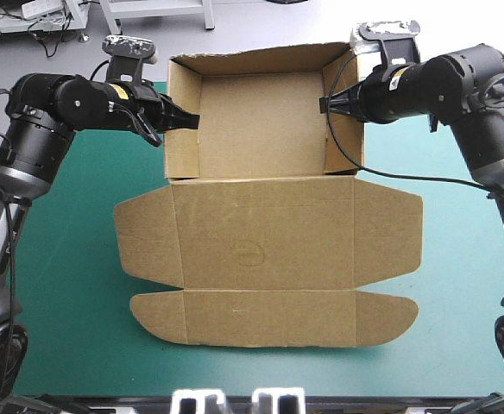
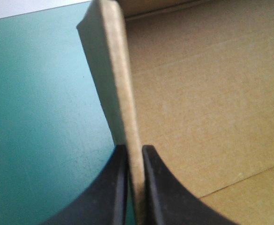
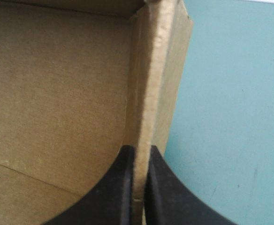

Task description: Fold the box

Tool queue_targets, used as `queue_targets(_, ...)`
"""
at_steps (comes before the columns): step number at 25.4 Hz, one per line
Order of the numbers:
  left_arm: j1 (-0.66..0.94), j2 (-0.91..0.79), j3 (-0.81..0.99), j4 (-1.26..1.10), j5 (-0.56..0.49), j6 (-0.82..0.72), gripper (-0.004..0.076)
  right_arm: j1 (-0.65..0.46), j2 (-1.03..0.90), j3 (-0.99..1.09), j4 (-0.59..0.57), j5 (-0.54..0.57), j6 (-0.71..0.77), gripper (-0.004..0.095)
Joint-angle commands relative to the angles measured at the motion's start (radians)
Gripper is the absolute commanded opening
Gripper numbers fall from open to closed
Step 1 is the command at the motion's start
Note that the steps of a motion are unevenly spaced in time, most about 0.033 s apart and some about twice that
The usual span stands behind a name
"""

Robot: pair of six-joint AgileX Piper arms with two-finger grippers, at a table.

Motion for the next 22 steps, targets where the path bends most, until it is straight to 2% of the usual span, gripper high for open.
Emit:
queue_targets(1,-0.062,-0.024,-0.04,0.004,-0.026,-0.055,-0.0008,0.015,-0.011,-0.029,0.043,0.019,-0.014,-0.0006)
queue_targets(4,-0.062,0.0,-0.04,0.025,0.011,-0.118,-0.0008,0.015,0.018,-0.029,0.032,0.061,-0.014,-0.0007)
queue_targets(10,-0.062,0.07,-0.038,0.104,0.083,-0.176,-0.0008,0.015,0.098,-0.029,0.049,0.061,-0.014,-0.0012)
queue_targets(15,-0.062,0.112,-0.038,0.132,0.082,-0.203,-0.0008,0.01,0.175,-0.029,0.049,0.061,-0.014,-0.0013)
queue_targets(22,-0.062,0.249,-0.038,0.136,0.078,-0.234,-0.0008,-0.069,0.327,-0.029,0.156,0.063,-0.058,-0.0013)
